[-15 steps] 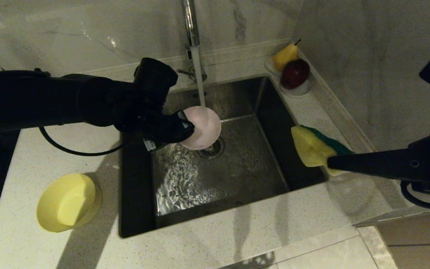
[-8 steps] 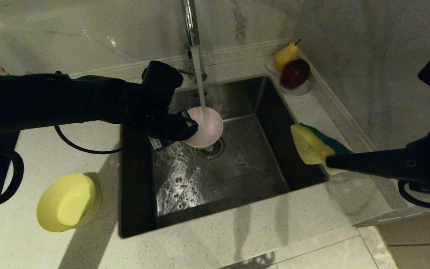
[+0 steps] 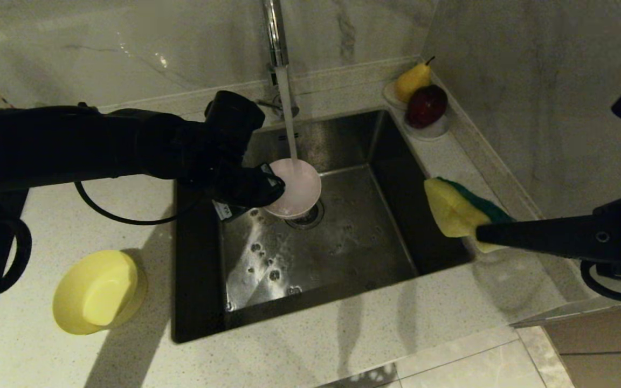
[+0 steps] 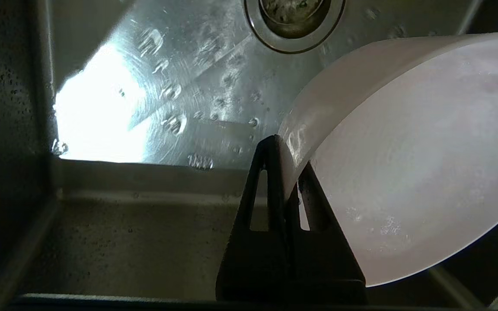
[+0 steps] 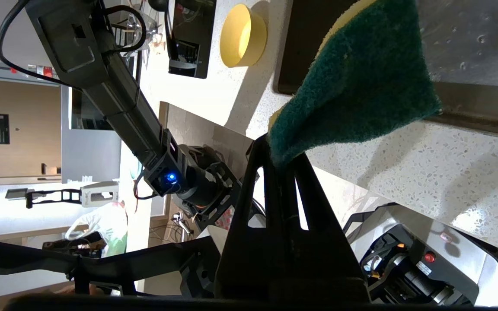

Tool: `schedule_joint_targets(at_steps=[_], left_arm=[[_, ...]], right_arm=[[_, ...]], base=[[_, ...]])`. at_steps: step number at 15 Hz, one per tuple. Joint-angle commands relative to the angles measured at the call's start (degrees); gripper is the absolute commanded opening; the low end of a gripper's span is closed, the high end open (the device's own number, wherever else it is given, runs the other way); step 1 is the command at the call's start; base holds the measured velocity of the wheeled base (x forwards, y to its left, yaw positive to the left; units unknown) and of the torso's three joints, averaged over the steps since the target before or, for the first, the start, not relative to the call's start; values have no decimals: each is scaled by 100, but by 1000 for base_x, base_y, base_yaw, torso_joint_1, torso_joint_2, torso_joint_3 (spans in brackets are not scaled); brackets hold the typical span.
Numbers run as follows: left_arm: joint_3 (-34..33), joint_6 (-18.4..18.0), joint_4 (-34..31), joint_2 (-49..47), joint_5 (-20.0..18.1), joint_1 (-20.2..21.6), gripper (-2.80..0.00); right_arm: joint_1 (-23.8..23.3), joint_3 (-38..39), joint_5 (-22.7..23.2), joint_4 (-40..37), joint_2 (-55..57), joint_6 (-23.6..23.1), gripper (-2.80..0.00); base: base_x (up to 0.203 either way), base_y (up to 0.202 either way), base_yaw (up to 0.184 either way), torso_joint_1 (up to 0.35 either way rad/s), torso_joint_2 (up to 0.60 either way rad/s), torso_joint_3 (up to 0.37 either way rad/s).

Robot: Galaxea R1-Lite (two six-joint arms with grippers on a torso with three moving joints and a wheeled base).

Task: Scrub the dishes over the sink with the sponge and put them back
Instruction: Rinse the bowl

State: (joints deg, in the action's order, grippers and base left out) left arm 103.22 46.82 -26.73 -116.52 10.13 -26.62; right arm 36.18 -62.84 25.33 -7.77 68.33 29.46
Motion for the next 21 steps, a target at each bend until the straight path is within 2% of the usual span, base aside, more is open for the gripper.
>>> schedule_joint_targets(at_steps=[1, 5, 7, 8, 10, 12, 15, 17, 18, 20, 21], left_arm=[[-3, 20, -7, 59, 6, -1, -280], [-70, 5, -17, 349, 95, 1, -280], [-217, -62, 23, 808, 239, 7, -280], [-265, -165, 38, 1012, 405, 7, -280], [-371, -516, 118, 1303, 1028, 71, -280], [-724, -658, 592, 1541, 1194, 161, -280], [-1574, -1247, 1916, 1930, 1361, 244, -280], [-2305, -1845, 3040, 2204, 1438, 282, -280], [-2666, -2174, 3612, 2325, 1443, 289, -280], [-3388, -3160, 5243, 2528, 1441, 319, -280], [-3671, -3538, 5880, 2609, 1434, 347, -280]], right_arm=[[3, 10, 16, -6, -13, 15, -280], [-10, 75, 7, -1, -44, 16, -280], [-67, 153, 24, -6, -64, 24, -280], [-76, 185, 24, 3, -48, 24, -280], [-85, 193, 24, 3, -39, 33, -280], [-101, 202, 16, -6, -65, 42, -280], [-283, 185, 21, -6, -100, 33, -280], [-296, 178, 6, -6, -60, 26, -280], [-309, 149, 1, -6, -20, 20, -280], [-401, 71, 7, 3, 137, 15, -280], [-401, 72, 16, -6, 146, 15, -280]], base=[[0, 0, 0, 0, 0, 0], [0, 0, 0, 0, 0, 0], [0, 0, 0, 0, 0, 0], [0, 0, 0, 0, 0, 0], [0, 0, 0, 0, 0, 0], [0, 0, 0, 0, 0, 0], [0, 0, 0, 0, 0, 0], [0, 0, 0, 0, 0, 0], [0, 0, 0, 0, 0, 0], [0, 0, 0, 0, 0, 0], [0, 0, 0, 0, 0, 0]])
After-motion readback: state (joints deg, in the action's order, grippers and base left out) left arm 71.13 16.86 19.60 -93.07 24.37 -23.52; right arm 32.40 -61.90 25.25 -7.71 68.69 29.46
